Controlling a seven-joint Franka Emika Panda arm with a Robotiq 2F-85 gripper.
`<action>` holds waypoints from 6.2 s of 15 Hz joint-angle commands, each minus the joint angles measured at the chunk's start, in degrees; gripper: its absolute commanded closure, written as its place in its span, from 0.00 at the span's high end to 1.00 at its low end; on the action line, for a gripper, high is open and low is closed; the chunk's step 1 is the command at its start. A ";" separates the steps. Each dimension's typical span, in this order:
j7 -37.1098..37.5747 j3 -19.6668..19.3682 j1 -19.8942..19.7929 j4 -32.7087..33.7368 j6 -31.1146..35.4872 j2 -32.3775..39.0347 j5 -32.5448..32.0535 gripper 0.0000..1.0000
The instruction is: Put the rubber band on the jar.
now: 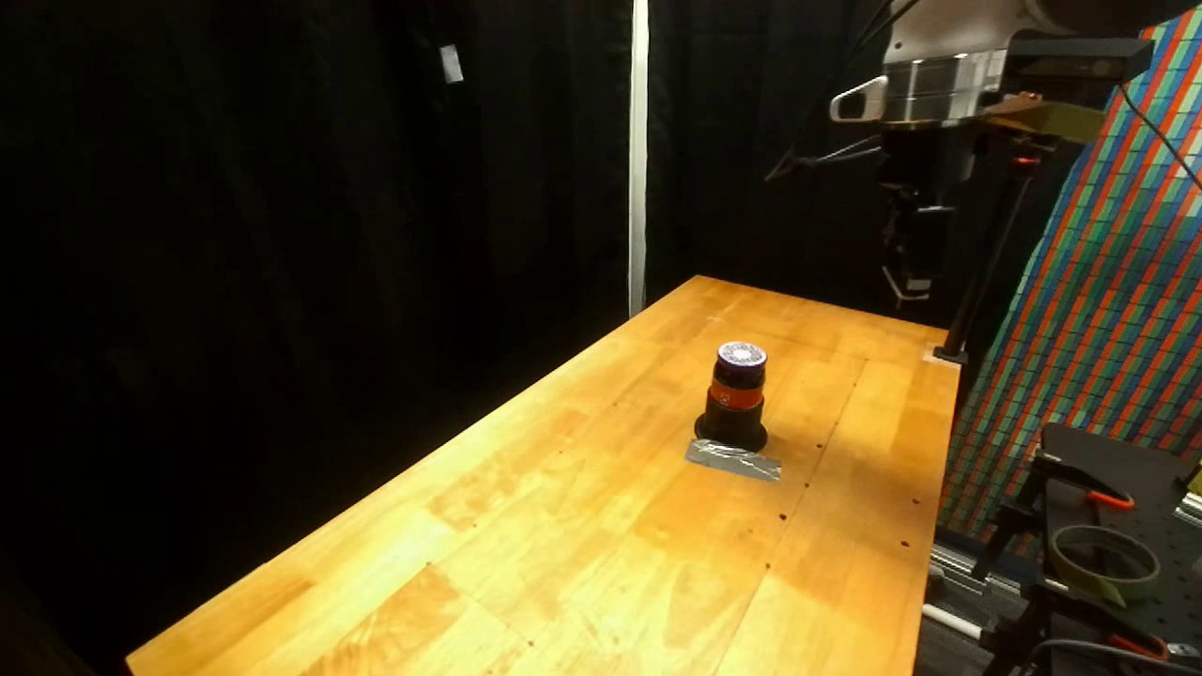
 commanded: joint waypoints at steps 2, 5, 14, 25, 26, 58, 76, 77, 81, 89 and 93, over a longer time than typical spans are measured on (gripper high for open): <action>4.23 -0.25 -1.50 13.14 5.60 15.01 -1.93 1.00; 7.50 -1.42 -2.76 18.80 7.31 22.25 -5.42 1.00; 9.16 -1.52 -3.07 29.41 11.06 36.70 -0.59 1.00; 13.51 -2.51 0.20 33.16 9.05 45.12 -5.30 1.00; 13.42 -2.35 0.35 33.04 8.63 45.34 -5.17 1.00; 15.28 -3.87 -2.91 -4.08 42.64 24.31 -2.76 0.20; 15.09 -1.16 -2.61 -21.80 108.54 29.47 -8.00 0.01; 14.50 -0.84 -2.47 -21.81 110.83 30.64 -7.80 0.01; 10.18 -0.60 -1.21 -21.76 105.79 28.67 -5.77 0.26; 5.78 1.66 1.79 -20.60 69.50 11.85 -5.83 0.73; 7.35 4.88 3.79 -21.13 50.10 2.32 -5.99 0.99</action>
